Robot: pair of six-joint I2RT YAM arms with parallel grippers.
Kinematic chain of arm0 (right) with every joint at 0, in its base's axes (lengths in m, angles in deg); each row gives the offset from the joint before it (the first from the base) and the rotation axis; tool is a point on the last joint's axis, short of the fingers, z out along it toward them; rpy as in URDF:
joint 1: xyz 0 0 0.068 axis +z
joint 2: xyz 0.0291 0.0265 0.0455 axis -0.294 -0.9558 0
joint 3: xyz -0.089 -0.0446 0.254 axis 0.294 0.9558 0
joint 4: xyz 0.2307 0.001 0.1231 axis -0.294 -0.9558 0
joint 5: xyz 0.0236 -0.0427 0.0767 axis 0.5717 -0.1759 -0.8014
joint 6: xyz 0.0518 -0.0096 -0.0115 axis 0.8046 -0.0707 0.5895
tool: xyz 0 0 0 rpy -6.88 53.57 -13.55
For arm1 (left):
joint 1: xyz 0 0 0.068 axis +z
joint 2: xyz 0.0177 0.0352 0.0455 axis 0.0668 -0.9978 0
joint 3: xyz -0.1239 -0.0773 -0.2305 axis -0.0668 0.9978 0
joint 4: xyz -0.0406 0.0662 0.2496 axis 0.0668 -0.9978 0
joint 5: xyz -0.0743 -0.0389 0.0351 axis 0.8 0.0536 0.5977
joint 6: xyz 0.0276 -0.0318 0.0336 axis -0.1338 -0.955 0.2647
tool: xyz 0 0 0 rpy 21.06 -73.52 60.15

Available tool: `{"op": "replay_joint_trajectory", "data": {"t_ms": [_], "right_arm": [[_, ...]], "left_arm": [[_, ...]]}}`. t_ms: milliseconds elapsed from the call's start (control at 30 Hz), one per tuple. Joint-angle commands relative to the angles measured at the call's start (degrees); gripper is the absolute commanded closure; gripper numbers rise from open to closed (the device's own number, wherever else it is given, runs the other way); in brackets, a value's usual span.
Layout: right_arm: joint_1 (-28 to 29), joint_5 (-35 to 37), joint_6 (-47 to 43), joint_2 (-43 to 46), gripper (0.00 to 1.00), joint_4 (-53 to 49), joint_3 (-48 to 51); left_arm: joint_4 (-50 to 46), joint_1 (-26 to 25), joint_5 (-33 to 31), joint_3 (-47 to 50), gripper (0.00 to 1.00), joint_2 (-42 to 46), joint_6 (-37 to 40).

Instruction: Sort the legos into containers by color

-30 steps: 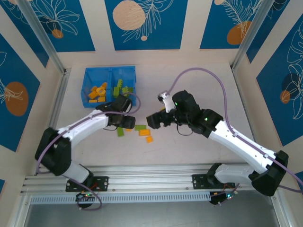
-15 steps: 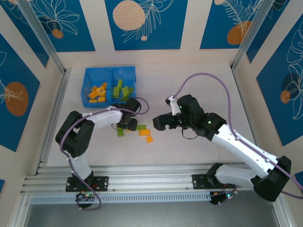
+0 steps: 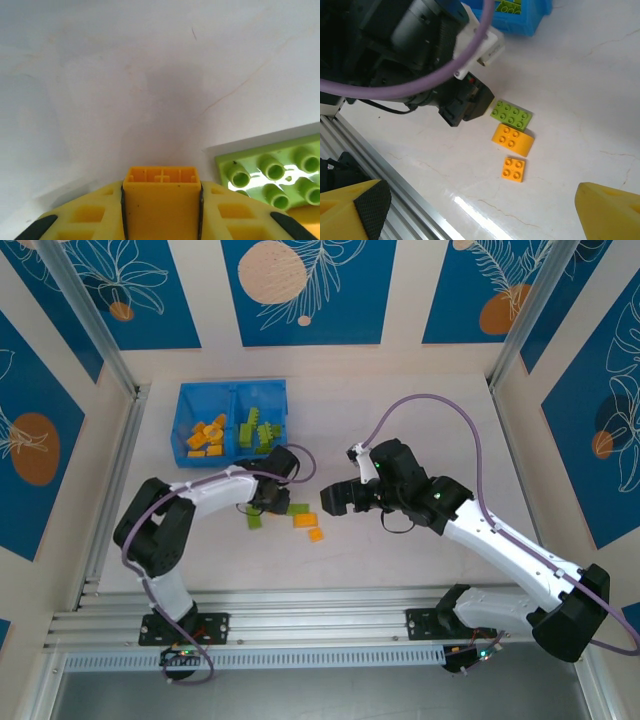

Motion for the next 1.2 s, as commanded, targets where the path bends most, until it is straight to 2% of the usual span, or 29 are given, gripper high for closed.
{"op": "replay_joint_trajectory", "data": {"t_ms": [0,167,333,433,500,700,800,867,1000,1167], "right_arm": [[-0.25,-1.90,1.27,1.28,0.04,0.69,-1.71],[-0.20,-1.63,2.29,2.27,0.04,0.92,-1.00],[-0.12,-1.30,3.21,3.81,0.04,0.78,0.03],[0.01,-0.98,3.47,4.78,0.04,-0.45,-0.27],[-0.05,-0.93,3.45,5.65,0.04,-1.28,-0.38],[0.21,0.25,3.70,8.69,0.04,-4.41,-1.20],[0.31,2.32,3.91,11.06,0.04,-5.85,-1.16],[0.15,3.35,4.02,12.39,0.04,-6.40,-1.03],[0.06,3.77,3.55,12.97,0.04,-6.50,-1.16],[-0.05,4.34,3.85,10.96,0.04,-4.88,-0.56]], "left_arm": [[-1.93,1.65,-5.56,-4.22,0.75,6.87,3.71],[-2.56,8.86,-7.34,-12.14,0.74,9.55,7.50],[2.29,19.59,-8.60,-18.30,0.74,6.22,7.59],[3.66,24.87,-9.86,-24.57,0.73,-0.49,6.72],[1.42,27.49,-9.76,-32.76,0.73,-7.61,6.03],[-7.49,31.23,-16.63,-57.96,0.73,-26.76,2.56],[-13.46,32.36,-14.71,-67.99,0.71,-33.56,1.69],[-13.17,32.58,-14.23,-68.30,0.67,-34.34,1.53],[-11.58,32.79,-11.14,-65.99,0.53,-31.73,0.81],[-9.30,31.59,-2.42,-58.62,0.50,-23.35,0.46]]}}
